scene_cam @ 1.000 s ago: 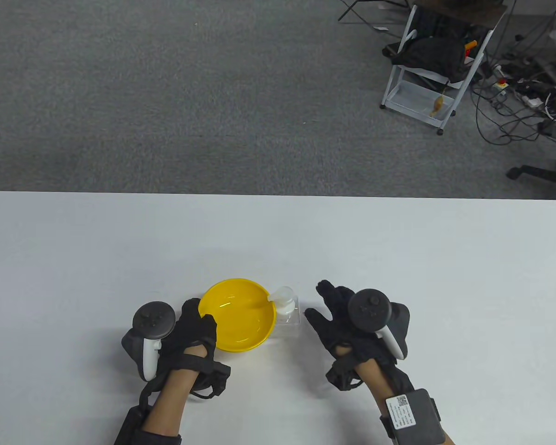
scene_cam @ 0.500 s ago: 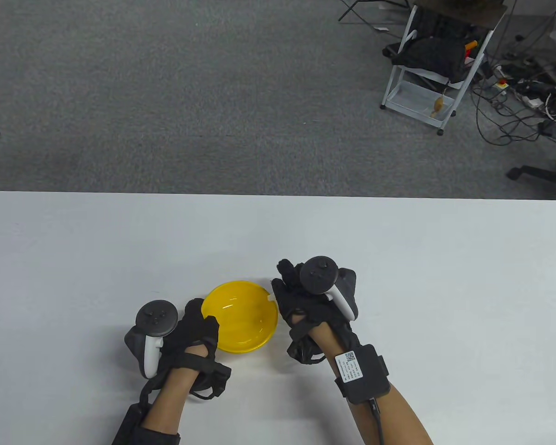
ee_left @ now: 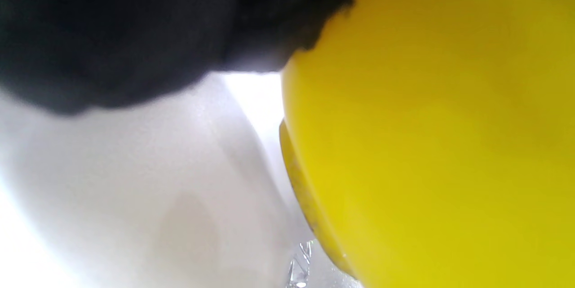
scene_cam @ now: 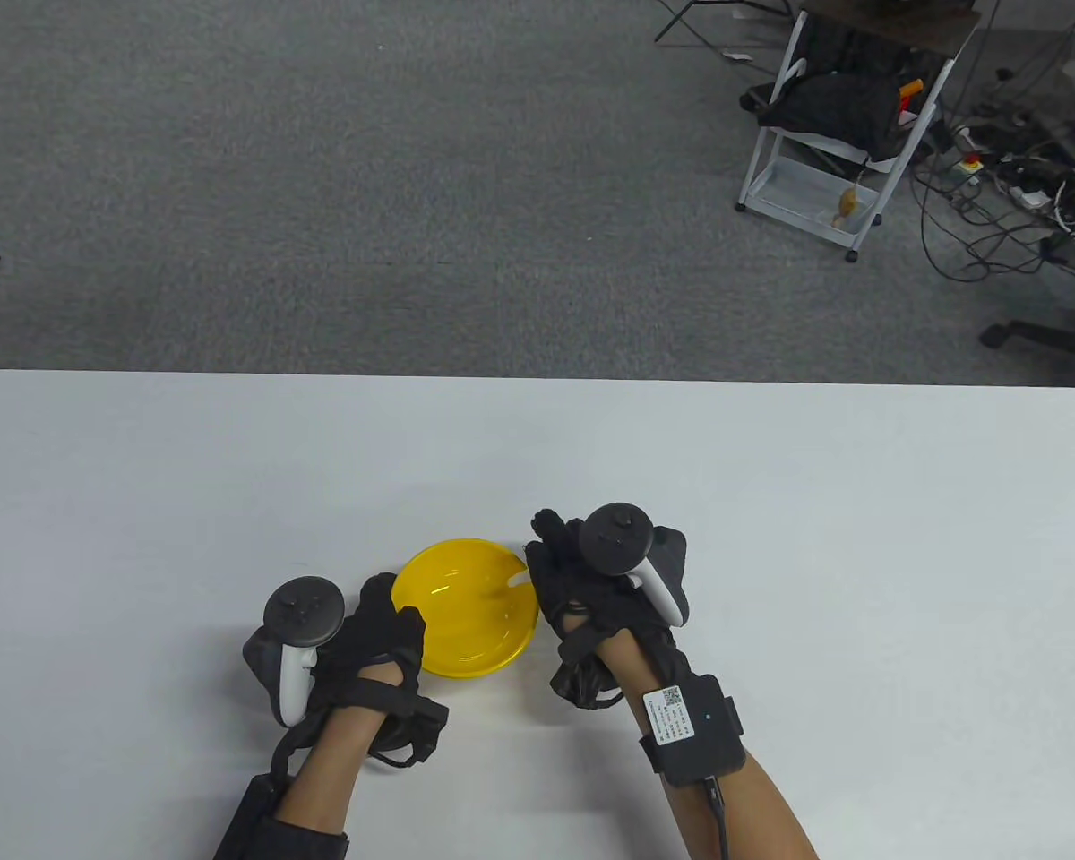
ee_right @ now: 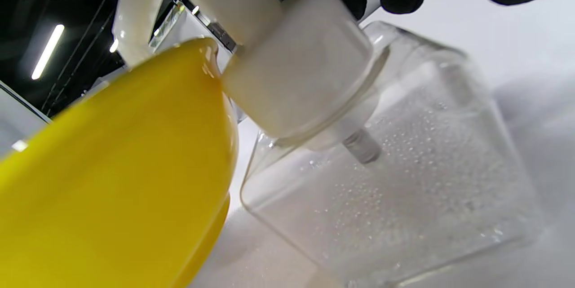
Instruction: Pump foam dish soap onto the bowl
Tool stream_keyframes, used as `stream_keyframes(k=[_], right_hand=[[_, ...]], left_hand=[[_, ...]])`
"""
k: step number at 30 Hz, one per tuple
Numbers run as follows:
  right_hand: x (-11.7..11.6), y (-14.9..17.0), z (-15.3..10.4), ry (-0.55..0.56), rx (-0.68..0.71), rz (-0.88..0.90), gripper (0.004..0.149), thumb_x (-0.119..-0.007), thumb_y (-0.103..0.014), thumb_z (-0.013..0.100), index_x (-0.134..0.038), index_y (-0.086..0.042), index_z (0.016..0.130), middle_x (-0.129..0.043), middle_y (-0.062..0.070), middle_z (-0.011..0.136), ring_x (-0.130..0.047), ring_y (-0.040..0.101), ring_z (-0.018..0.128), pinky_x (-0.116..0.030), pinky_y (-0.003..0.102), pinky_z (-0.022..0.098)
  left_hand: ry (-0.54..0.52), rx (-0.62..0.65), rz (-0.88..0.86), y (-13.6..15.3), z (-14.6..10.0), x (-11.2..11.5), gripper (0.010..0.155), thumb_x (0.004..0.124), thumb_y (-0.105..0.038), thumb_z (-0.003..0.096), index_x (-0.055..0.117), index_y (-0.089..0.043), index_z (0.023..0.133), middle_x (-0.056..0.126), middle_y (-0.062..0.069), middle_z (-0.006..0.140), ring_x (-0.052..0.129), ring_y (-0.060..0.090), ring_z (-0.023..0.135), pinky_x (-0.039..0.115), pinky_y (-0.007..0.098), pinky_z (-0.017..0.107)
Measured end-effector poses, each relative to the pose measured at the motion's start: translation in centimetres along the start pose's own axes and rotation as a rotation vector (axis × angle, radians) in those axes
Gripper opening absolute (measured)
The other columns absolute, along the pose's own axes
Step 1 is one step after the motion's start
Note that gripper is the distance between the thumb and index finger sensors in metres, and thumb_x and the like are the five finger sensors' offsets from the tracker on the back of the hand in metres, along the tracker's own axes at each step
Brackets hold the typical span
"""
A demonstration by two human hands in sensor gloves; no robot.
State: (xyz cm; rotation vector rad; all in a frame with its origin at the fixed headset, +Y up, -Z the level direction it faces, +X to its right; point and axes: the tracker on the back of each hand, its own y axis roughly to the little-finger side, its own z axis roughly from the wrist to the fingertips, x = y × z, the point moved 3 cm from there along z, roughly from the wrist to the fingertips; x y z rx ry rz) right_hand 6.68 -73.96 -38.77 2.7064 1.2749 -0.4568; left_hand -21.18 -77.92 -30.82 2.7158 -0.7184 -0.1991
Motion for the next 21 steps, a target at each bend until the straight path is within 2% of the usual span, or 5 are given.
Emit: stream_keyframes(k=[14, 19, 21], right_hand=[[-0.2, 0.3, -0.1, 0.015, -0.013, -0.020, 0.071, -0.048, -0.056, 0.044, -0.047, -0.024, 0.108, -0.043, 0.027, 0.112, -0.042, 0.059, 0.100, -0.050, 0.085, 0.055], [0.6, -0.6, -0.4, -0.016, -0.042, -0.131, 0.072, -0.045, -0.056, 0.043, -0.044, -0.028, 0.109, -0.036, 0.027, 0.113, -0.037, 0.059, 0.101, -0.048, 0.085, 0.056], [1.1, -0.9, -0.5, -0.030, -0.055, -0.114, 0.071, -0.044, -0.056, 0.043, -0.043, -0.030, 0.109, -0.032, 0.027, 0.114, -0.034, 0.059, 0.101, -0.046, 0.084, 0.058]], left_hand=[[-0.008, 0.001, 0.007, 0.0, 0.0, 0.0, 0.059, 0.078, -0.036, 0.0416, 0.057, -0.016, 0.093, 0.097, 0.001, 0.025, 0.104, 0.017, 0.000, 0.090, 0.030, -0.010], [-0.008, -0.003, 0.020, 0.1, 0.0, 0.1, 0.059, 0.079, -0.035, 0.0412, 0.058, -0.015, 0.092, 0.098, 0.002, 0.025, 0.104, 0.017, -0.001, 0.091, 0.031, -0.010], [-0.005, -0.009, 0.018, 0.2, 0.0, 0.1, 0.059, 0.079, -0.035, 0.0412, 0.058, -0.015, 0.092, 0.098, 0.002, 0.025, 0.104, 0.017, 0.000, 0.090, 0.031, -0.010]])
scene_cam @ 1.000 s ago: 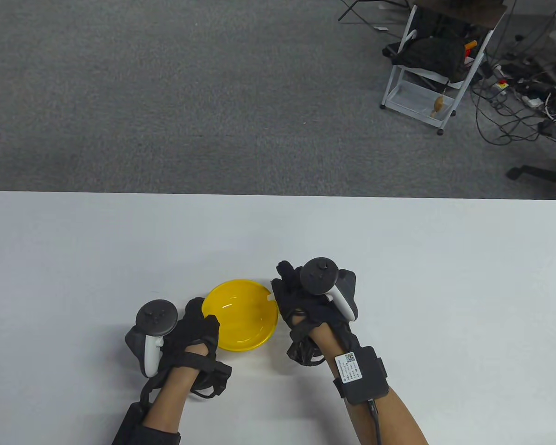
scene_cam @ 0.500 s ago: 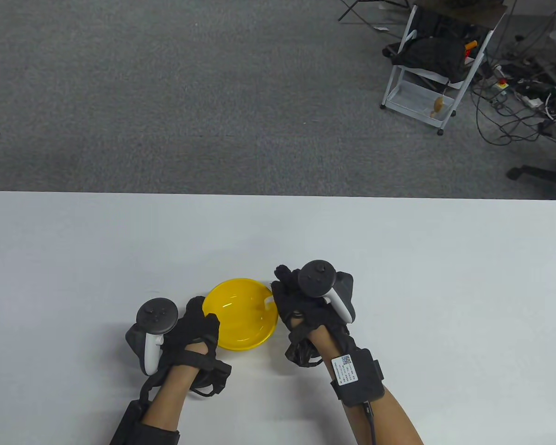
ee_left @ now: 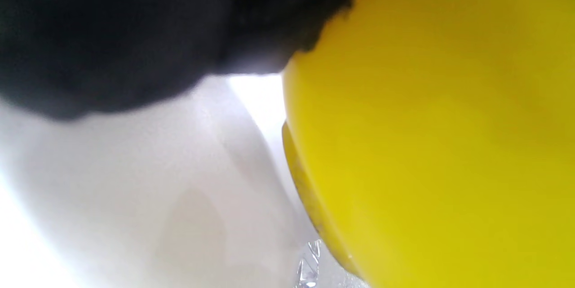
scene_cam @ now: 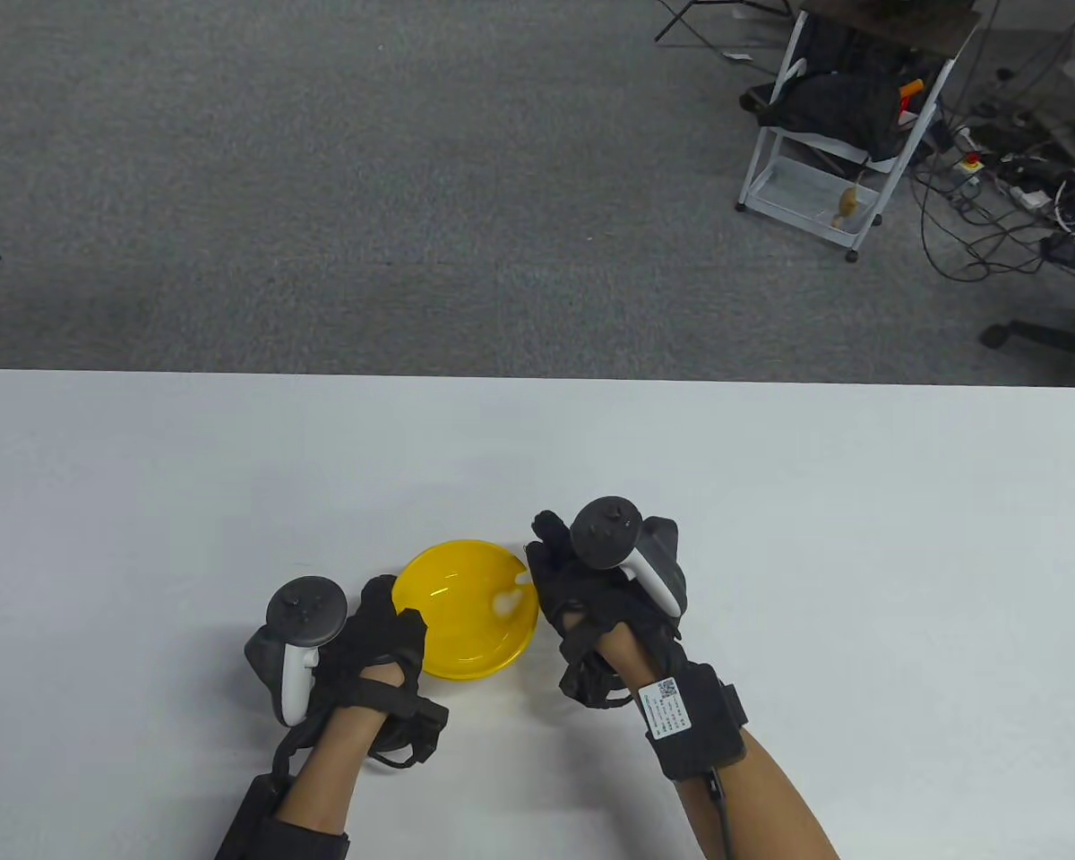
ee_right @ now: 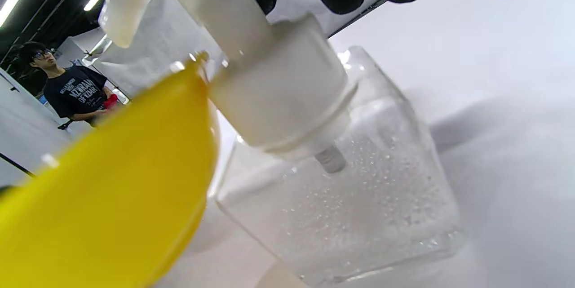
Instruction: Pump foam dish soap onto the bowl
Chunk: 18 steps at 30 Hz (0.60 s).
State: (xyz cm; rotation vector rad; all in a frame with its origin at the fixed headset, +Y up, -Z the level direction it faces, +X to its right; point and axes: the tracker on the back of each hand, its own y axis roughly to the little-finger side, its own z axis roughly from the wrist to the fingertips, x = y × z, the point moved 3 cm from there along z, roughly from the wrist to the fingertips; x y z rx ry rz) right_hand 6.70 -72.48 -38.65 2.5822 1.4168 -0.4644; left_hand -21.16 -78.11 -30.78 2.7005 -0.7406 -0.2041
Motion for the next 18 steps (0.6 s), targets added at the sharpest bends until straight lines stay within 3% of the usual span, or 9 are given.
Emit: stream_keyframes(k=[18], right_hand=[[-0.51, -0.18, 0.22, 0.018, 0.015, 0.007, 0.071, -0.046, -0.055, 0.044, -0.042, -0.028, 0.109, -0.040, 0.027, 0.113, -0.040, 0.059, 0.100, -0.048, 0.084, 0.057]], left_hand=[[-0.008, 0.004, -0.019, -0.02, -0.01, -0.02, 0.059, 0.078, -0.036, 0.0417, 0.058, -0.015, 0.093, 0.098, 0.002, 0.025, 0.105, 0.017, 0.000, 0.091, 0.031, -0.009]])
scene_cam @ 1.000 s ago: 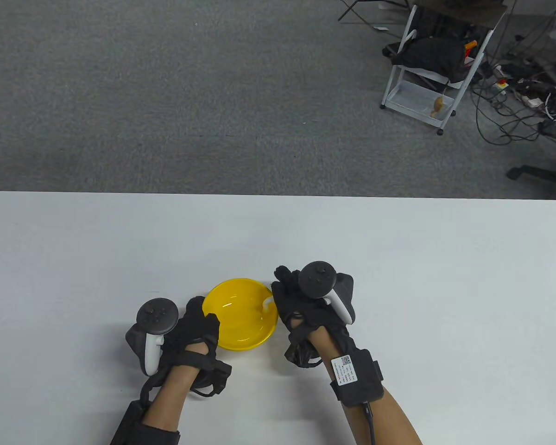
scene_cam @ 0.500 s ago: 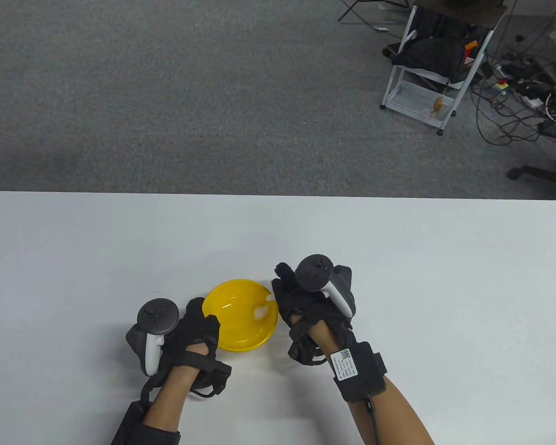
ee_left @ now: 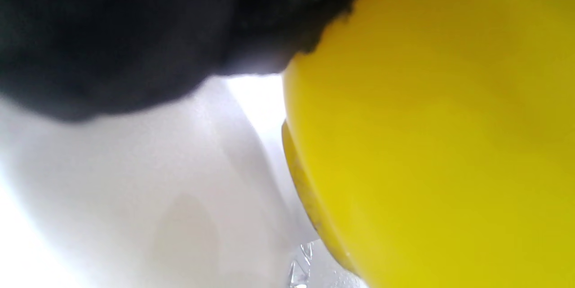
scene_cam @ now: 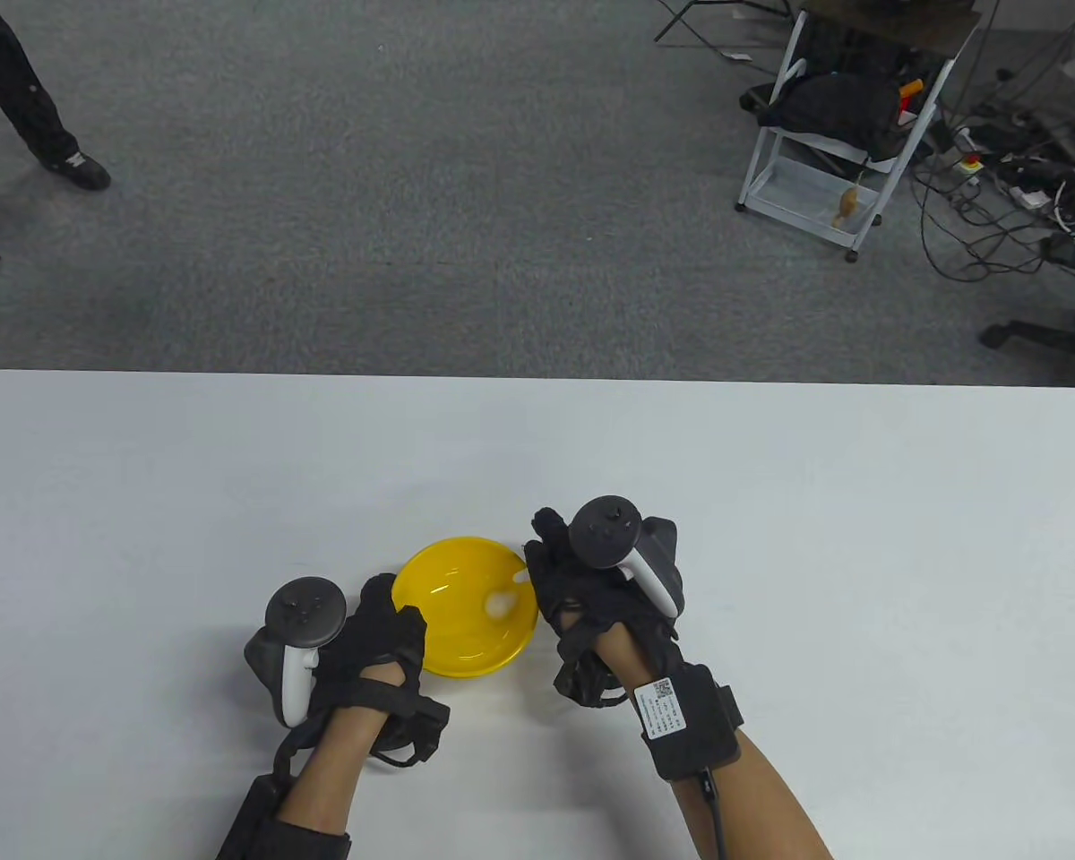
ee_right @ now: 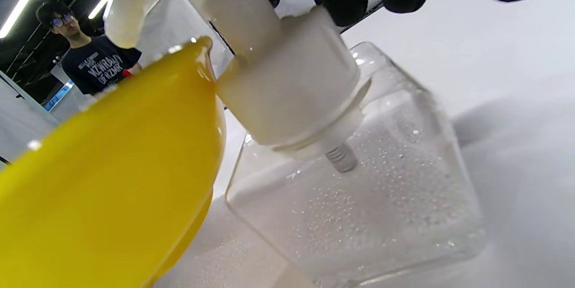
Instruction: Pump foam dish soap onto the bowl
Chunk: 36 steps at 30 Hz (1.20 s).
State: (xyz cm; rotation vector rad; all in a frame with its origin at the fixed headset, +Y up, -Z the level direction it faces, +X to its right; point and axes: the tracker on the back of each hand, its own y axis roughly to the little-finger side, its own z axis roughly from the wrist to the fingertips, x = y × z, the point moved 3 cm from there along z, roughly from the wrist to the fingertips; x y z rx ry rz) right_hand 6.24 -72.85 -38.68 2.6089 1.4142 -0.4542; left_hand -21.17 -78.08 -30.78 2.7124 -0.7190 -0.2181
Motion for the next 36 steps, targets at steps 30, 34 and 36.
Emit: stream_keyframes(k=[30, 34, 36], right_hand=[[-0.4, 0.9, 0.3, -0.065, -0.013, 0.130, 0.071, -0.048, -0.055, 0.045, -0.036, -0.029, 0.110, -0.036, 0.029, 0.113, -0.035, 0.061, 0.100, -0.047, 0.084, 0.057], [-0.2, 0.6, 0.2, -0.040, -0.017, 0.104, 0.071, -0.047, -0.055, 0.045, -0.038, -0.029, 0.110, -0.038, 0.029, 0.112, -0.036, 0.060, 0.100, -0.048, 0.084, 0.057], [-0.3, 0.7, 0.3, -0.042, -0.014, 0.135, 0.070, -0.048, -0.055, 0.045, -0.038, -0.029, 0.109, -0.040, 0.030, 0.112, -0.037, 0.061, 0.099, -0.048, 0.084, 0.057]], left_hand=[[0.012, -0.009, -0.046, 0.1, 0.0, 0.2, 0.058, 0.077, -0.036, 0.0421, 0.058, -0.015, 0.093, 0.097, 0.002, 0.026, 0.105, 0.018, 0.002, 0.091, 0.031, -0.008], [0.018, -0.011, -0.051, 0.0, 0.0, 0.2, 0.058, 0.077, -0.036, 0.0423, 0.058, -0.015, 0.093, 0.097, 0.002, 0.027, 0.105, 0.018, 0.002, 0.091, 0.031, -0.008], [0.017, -0.010, -0.052, 0.0, 0.0, 0.2, 0.058, 0.077, -0.036, 0.0423, 0.058, -0.015, 0.093, 0.097, 0.002, 0.027, 0.105, 0.018, 0.002, 0.091, 0.031, -0.008]])
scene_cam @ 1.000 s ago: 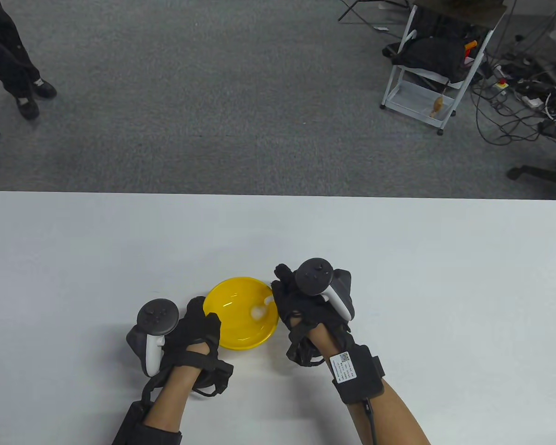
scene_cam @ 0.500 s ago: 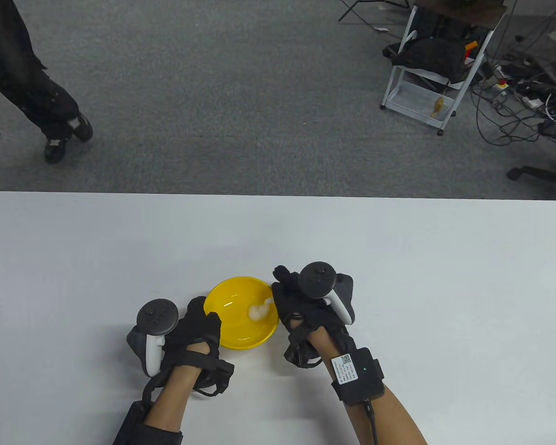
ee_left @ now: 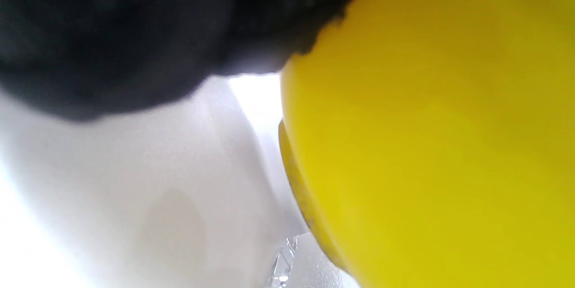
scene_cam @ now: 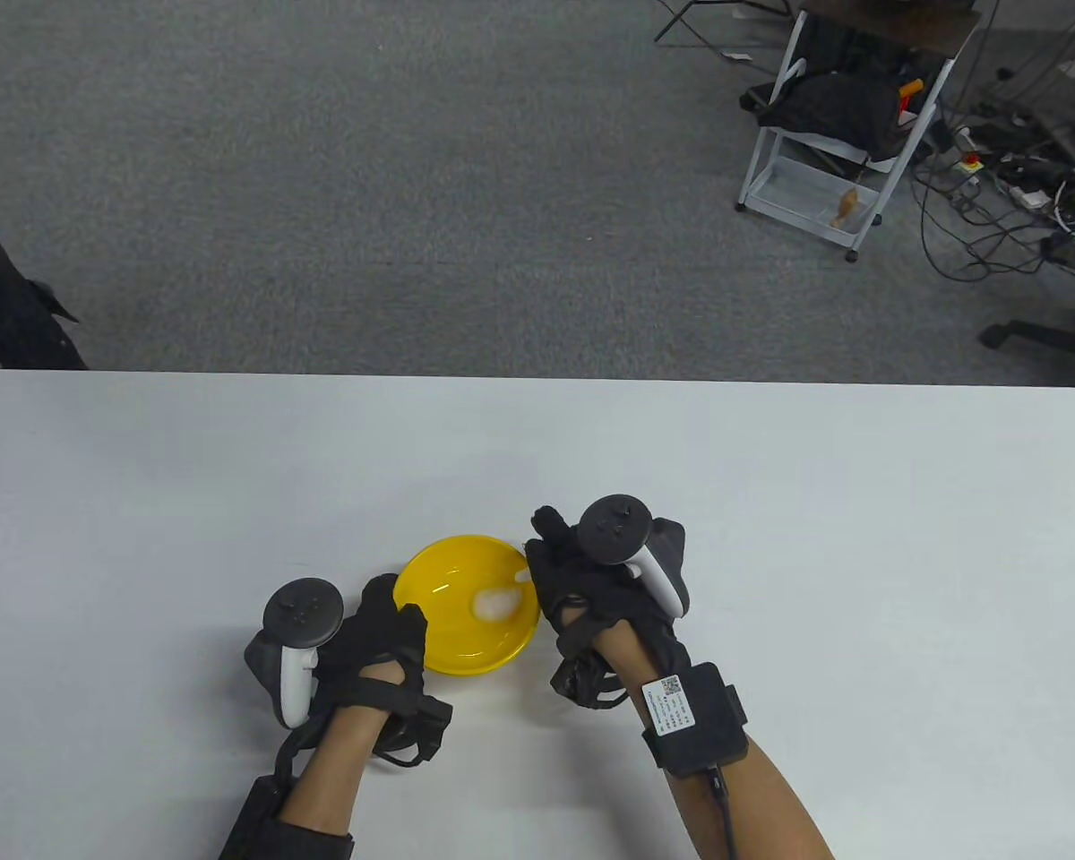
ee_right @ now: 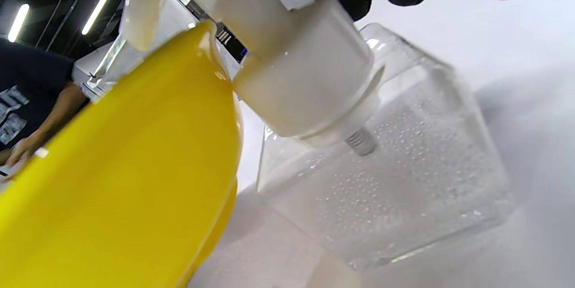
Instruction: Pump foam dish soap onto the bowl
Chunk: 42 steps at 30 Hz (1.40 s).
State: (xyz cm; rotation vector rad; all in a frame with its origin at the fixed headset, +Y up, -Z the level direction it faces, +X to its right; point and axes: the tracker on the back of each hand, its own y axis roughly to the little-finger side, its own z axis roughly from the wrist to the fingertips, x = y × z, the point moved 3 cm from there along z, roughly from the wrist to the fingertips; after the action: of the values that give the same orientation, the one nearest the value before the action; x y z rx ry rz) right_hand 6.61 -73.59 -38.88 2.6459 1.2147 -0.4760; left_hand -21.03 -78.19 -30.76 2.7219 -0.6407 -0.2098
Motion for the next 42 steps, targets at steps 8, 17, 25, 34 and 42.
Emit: stream_keyframes(k=[8, 17, 25, 34, 42], right_hand=[[-0.4, 0.2, 0.0, 0.015, 0.018, 0.037, 0.070, -0.050, -0.055, 0.045, -0.042, -0.027, 0.109, -0.044, 0.029, 0.111, -0.041, 0.061, 0.099, -0.048, 0.084, 0.056], [-0.8, 0.6, 0.1, 0.034, 0.035, 0.049, 0.070, -0.050, -0.054, 0.045, -0.044, -0.024, 0.108, -0.048, 0.028, 0.111, -0.044, 0.060, 0.099, -0.050, 0.085, 0.056], [-1.1, 1.1, 0.2, 0.027, 0.044, 0.071, 0.070, -0.050, -0.055, 0.045, -0.045, -0.024, 0.108, -0.049, 0.027, 0.111, -0.044, 0.060, 0.099, -0.050, 0.085, 0.056], [-0.6, 0.5, 0.2, 0.030, 0.022, -0.040, 0.070, -0.049, -0.055, 0.045, -0.046, -0.025, 0.108, -0.047, 0.028, 0.111, -0.043, 0.060, 0.099, -0.050, 0.084, 0.056], [0.2, -0.1, 0.1, 0.022, 0.008, -0.043, 0.070, -0.050, -0.056, 0.045, -0.049, -0.027, 0.108, -0.047, 0.029, 0.111, -0.044, 0.060, 0.098, -0.050, 0.083, 0.056]], left_hand=[[0.000, 0.008, -0.003, 0.0, 0.0, 0.1, 0.058, 0.077, -0.036, 0.0423, 0.057, -0.015, 0.093, 0.097, 0.002, 0.027, 0.105, 0.018, 0.003, 0.091, 0.031, -0.008], [0.005, 0.008, -0.009, 0.1, 0.0, 0.0, 0.058, 0.077, -0.036, 0.0424, 0.057, -0.015, 0.093, 0.097, 0.002, 0.028, 0.105, 0.018, 0.004, 0.091, 0.031, -0.007], [0.011, 0.009, -0.013, 0.1, 0.0, 0.1, 0.058, 0.077, -0.036, 0.0425, 0.057, -0.015, 0.093, 0.097, 0.002, 0.028, 0.105, 0.018, 0.004, 0.091, 0.032, -0.007], [0.019, 0.010, -0.022, 0.1, 0.1, 0.1, 0.058, 0.077, -0.036, 0.0426, 0.057, -0.015, 0.093, 0.097, 0.003, 0.029, 0.105, 0.019, 0.004, 0.092, 0.032, -0.006], [0.028, 0.024, -0.058, -0.3, -0.1, -0.2, 0.058, 0.076, -0.036, 0.0428, 0.056, -0.015, 0.094, 0.097, 0.004, 0.029, 0.105, 0.019, 0.005, 0.091, 0.032, -0.006]])
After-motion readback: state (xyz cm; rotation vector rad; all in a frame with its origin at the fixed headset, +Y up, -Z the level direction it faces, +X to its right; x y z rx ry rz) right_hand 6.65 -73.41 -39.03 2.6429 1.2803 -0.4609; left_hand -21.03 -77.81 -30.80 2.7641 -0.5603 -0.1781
